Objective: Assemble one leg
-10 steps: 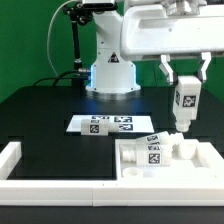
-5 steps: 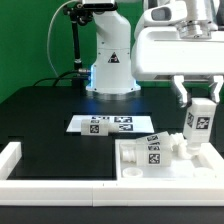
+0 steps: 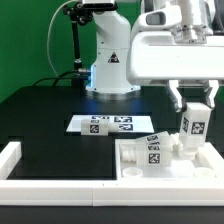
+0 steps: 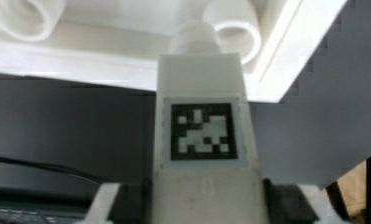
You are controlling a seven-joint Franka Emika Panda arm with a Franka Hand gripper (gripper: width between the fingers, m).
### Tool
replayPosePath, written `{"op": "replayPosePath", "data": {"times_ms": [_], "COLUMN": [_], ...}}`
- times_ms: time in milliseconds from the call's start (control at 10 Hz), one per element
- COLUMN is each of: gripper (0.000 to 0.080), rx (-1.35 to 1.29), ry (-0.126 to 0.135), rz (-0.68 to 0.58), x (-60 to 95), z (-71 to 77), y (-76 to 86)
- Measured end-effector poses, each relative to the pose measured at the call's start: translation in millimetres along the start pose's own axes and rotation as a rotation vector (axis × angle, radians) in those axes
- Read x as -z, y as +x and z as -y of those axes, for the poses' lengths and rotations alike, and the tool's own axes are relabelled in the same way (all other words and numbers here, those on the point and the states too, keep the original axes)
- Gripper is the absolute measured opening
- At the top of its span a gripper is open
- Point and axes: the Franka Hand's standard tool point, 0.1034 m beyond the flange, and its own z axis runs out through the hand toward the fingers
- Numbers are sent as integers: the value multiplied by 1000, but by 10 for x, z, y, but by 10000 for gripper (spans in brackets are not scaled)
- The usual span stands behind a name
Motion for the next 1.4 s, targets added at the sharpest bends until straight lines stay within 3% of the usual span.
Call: {"op": "replayPosePath", "data": {"times_ms": [400, 1400], "gripper": [284, 284], "rx": [16, 31], "ry": [12, 0], "rz": [3, -22], "x": [-128, -269], "z": [178, 171], "y": [-6, -89]}}
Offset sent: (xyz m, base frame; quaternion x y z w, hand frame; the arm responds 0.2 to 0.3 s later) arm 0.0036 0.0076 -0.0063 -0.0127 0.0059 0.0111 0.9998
